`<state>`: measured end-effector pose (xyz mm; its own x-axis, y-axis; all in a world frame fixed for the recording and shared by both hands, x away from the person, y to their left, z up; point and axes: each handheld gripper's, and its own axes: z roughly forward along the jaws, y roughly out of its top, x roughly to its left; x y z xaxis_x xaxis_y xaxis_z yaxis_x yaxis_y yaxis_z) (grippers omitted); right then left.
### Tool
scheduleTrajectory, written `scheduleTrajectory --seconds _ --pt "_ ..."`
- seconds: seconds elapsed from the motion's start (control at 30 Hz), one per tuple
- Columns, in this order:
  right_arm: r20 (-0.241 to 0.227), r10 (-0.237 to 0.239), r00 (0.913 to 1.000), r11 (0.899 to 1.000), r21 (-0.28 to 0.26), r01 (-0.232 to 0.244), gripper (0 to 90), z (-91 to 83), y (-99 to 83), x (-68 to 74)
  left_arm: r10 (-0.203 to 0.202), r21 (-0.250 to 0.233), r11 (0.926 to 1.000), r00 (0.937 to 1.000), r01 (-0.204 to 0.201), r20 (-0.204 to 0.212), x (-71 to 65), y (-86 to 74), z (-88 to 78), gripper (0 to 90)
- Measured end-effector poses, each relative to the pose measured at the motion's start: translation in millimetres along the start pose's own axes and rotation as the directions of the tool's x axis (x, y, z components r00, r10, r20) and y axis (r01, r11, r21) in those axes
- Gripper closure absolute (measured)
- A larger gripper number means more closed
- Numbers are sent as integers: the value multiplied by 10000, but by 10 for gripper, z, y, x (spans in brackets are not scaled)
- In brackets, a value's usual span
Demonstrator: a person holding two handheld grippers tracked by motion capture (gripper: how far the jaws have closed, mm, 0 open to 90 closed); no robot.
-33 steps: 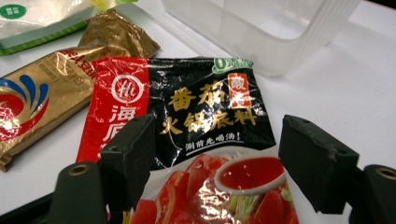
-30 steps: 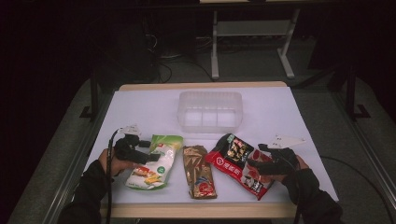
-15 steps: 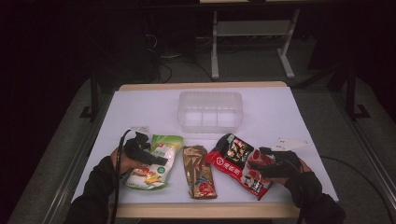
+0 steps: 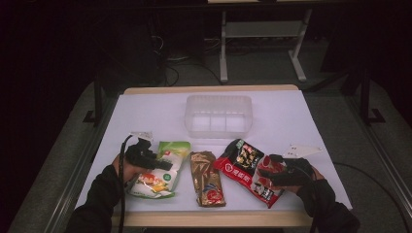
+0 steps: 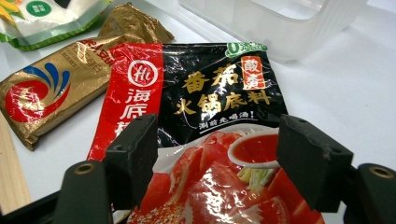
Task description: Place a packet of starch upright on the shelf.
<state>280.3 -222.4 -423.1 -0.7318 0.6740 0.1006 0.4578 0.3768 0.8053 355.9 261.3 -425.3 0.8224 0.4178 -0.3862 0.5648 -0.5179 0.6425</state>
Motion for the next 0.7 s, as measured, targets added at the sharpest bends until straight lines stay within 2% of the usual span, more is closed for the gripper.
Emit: scheduleTrajectory --seconds 0.1,0.17,0.23,0.3,0.33,0.37,0.4,0.43,0.47,0.5,0.53,0.6,0.63,0.7 --pt "22 31 10000 10000 -59 -31 295 -13 -8 -12 328 -549 9978 9976 -361 -604 -107 -20 -103 694" --pt "77 72 9999 9999 -134 -71 299 -26 -14 -28 448 -1019 9931 9910 -578 -1259 -187 -22 -193 710" --pt "111 95 9999 9998 -203 -93 301 -35 -18 -37 500 -1203 9904 9885 -675 -1425 -204 -26 -223 716" --pt "156 117 9998 9996 -255 -113 302 -45 -22 -44 481 -1712 9816 9771 -846 -2070 -248 -35 -306 719" --pt "173 130 9998 9995 -281 -125 303 -47 -23 -47 425 -1995 9760 9744 -877 -2208 -259 -36 -342 720" --pt "226 110 9997 9994 -320 -102 303 -50 -24 -52 425 -1995 9760 9744 -877 -2208 -259 -36 -342 721" --pt "261 140 9996 9993 -343 -131 304 -56 -24 -53 269 -2461 9650 9675 -907 -2514 -289 -31 -397 721" --pt "268 163 9995 9992 -367 -153 307 -60 -24 -52 269 -2461 9650 9675 -907 -2514 -289 -31 -397 721" --pt "280 156 9995 9990 -415 -144 310 -64 -25 -54 220 -2891 9519 9637 -1015 -2660 -329 -12 -448 721" --pt "280 156 9995 9990 -415 -144 310 -64 -25 -54 220 -2891 9519 9637 -1015 -2660 -329 -12 -448 721" --pt "363 161 9992 9987 -490 -143 310 -71 -25 -60 12 -3241 9412 9602 -955 -2794 -354 -6 -473 721" --pt "399 179 9990 9985 -525 -158 311 -74 -26 -63 -93 -3572 9287 9568 -994 -2905 -385 12 -498 720" --pt "431 207 9989 9981 -590 -182 322 -79 -28 -70 -176 -3811 9184 9511 -1065 -3083 -410 18 -509 721" --pt "494 236 9985 9975 -681 -203 331 -92 -30 -75 -253 -4004 9098 9485 -1090 -3157 -438 35 -524 720"
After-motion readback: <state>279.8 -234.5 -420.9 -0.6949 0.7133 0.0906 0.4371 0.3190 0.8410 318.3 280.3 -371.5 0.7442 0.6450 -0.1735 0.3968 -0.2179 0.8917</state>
